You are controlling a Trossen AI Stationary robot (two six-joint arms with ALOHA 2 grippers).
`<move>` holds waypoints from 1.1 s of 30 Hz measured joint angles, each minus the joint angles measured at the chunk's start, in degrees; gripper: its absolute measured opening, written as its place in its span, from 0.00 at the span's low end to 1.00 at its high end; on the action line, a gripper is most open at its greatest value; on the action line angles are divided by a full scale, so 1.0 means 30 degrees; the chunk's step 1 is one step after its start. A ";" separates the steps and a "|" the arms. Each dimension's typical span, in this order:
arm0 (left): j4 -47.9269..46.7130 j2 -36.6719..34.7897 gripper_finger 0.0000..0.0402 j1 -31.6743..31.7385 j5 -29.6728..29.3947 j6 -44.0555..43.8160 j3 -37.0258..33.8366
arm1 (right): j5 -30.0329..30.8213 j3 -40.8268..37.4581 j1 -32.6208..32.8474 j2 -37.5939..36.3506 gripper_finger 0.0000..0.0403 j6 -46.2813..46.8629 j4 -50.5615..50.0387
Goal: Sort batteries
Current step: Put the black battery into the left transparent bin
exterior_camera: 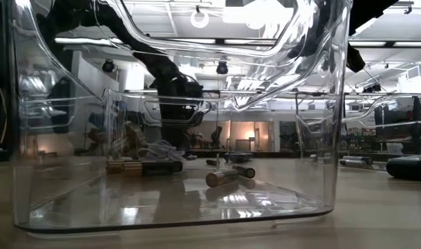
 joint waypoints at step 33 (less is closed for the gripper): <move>0.6385 -1.0389 0.00 -0.0404 0.0374 -0.8078 -1.1004 | 0.0109 0.0000 0.0000 0.0000 0.00 -0.0976 -0.0175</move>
